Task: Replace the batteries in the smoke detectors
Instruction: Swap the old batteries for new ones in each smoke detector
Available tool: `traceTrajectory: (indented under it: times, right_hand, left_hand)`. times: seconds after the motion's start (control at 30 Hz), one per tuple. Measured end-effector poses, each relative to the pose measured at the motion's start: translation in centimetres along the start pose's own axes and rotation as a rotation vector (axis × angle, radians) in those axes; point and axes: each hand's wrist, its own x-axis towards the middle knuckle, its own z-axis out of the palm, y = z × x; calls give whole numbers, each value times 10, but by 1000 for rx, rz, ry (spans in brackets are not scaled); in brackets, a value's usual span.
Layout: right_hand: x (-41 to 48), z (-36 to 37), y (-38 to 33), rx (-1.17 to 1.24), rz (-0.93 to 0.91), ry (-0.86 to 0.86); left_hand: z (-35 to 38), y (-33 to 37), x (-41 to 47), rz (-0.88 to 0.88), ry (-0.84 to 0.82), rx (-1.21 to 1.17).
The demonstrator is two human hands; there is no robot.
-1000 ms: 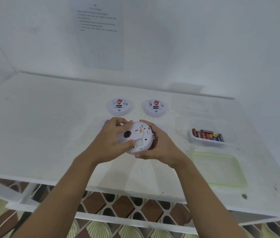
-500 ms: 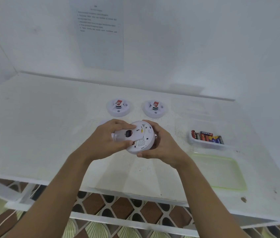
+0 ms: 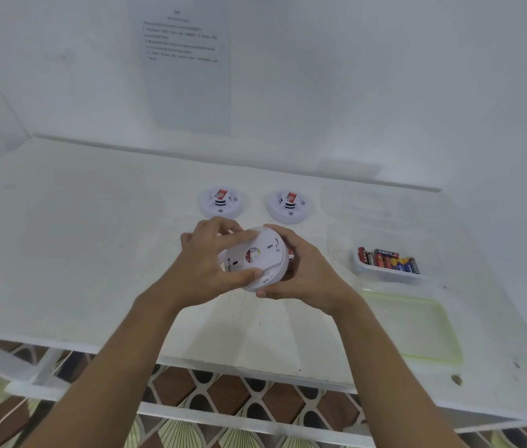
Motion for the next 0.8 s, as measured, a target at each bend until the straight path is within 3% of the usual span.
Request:
traceTrajectory:
  times: [0.2,0.5,0.8]
  right_hand:
    - [-4,-2,-2,-38,-13,12]
    - [-4,-9,-8,-83,-30,11]
    - [-4,-13,-12,-82,-25,-4]
  left_hand:
    - [-3,1,3,-53,-83,-7]
    - [-1,4,2,12,-196,46]
    - [13,3,0,22,-123,-96]
